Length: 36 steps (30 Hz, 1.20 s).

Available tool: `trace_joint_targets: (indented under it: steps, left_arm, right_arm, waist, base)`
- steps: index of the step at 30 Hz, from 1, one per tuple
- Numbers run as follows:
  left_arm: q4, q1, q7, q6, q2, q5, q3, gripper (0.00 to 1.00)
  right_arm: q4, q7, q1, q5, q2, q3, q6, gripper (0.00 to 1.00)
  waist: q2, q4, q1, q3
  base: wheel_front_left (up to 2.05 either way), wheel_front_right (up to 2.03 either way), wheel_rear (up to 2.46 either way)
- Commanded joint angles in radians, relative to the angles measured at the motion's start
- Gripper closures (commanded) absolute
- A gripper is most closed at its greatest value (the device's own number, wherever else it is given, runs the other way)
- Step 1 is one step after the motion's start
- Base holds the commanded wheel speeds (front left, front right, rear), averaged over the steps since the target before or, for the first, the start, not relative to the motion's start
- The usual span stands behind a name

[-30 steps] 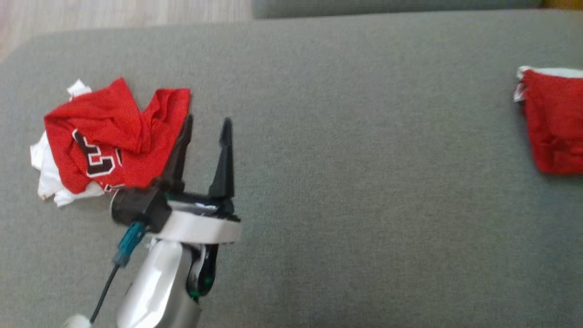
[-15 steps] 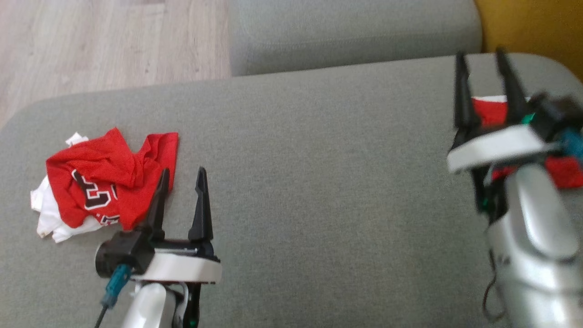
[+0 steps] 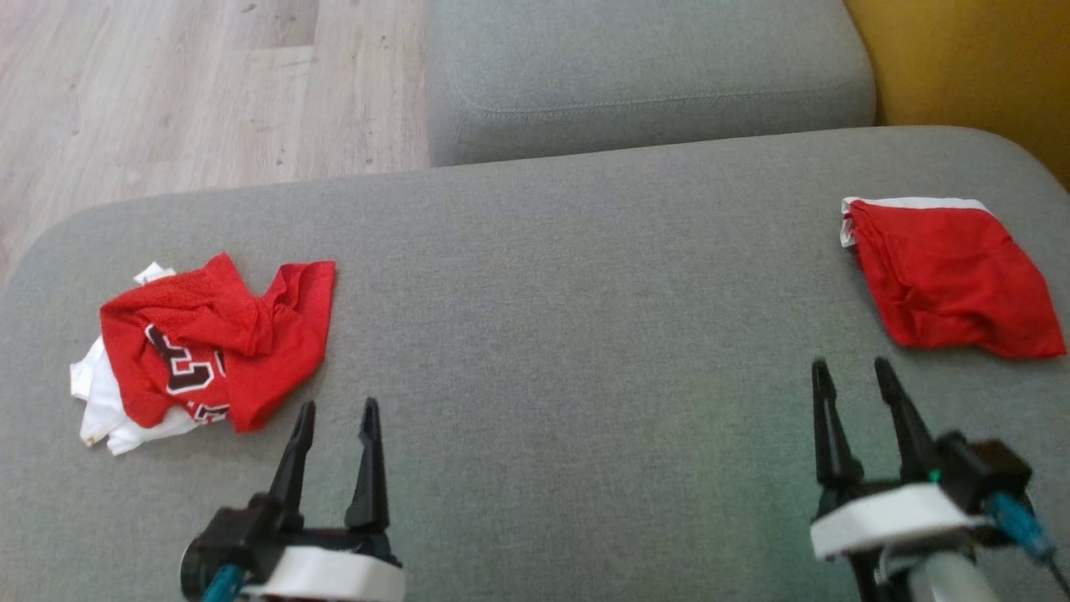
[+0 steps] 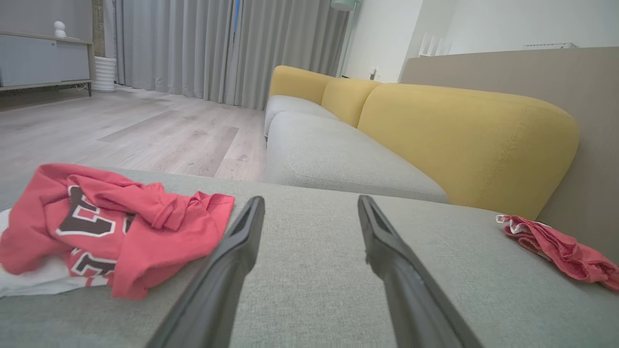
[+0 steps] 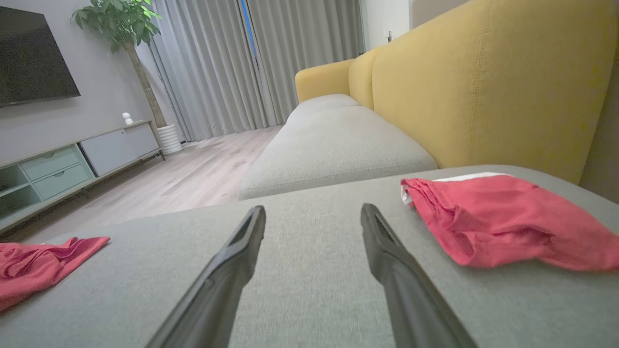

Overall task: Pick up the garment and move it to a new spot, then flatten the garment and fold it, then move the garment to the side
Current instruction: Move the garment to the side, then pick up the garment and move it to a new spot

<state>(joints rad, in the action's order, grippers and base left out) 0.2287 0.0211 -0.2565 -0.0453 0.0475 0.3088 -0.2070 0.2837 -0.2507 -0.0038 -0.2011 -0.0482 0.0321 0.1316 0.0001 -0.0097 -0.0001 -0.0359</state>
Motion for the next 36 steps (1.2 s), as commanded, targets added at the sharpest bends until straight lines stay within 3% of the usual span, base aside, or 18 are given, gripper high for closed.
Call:
trace_joint_targets:
  steps: [1,22,28,36]
  left_arm:
    - [-0.031,-0.024,-0.005,-0.004,0.003,0.003,0.042,0.0]
    - [-0.06,-0.014,-0.005,0.008,0.003,0.001,0.05,0.0]
    - [-0.048,-0.003,-0.005,0.018,0.003,0.001,0.075,0.0]
    - [-0.048,0.013,-0.005,0.007,0.003,-0.036,0.134,0.0]
  right_arm:
    - [-0.049,-0.011,-0.019,0.004,-0.002,0.031,-0.001,0.0]
    - [-0.094,-0.011,0.005,0.016,-0.002,0.039,-0.001,0.0]
    - [-0.1,-0.011,0.018,0.029,-0.002,0.088,-0.001,0.0]
    - [-0.088,-0.011,0.043,-0.001,-0.002,0.152,-0.001,0.0]
  waist:
    - [-0.0001,0.0,0.0001,-0.003]
    - [-0.0001,0.025,0.0001,-0.003]
    - [-0.0001,0.082,0.0001,-0.019]
    - [-0.0001,0.218,0.0001,-0.047]
  base:
    - [0.0,0.0,0.0]
    - [0.0,0.0,0.0]
    - [0.0,0.0,0.0]
    - [0.0,0.0,0.0]
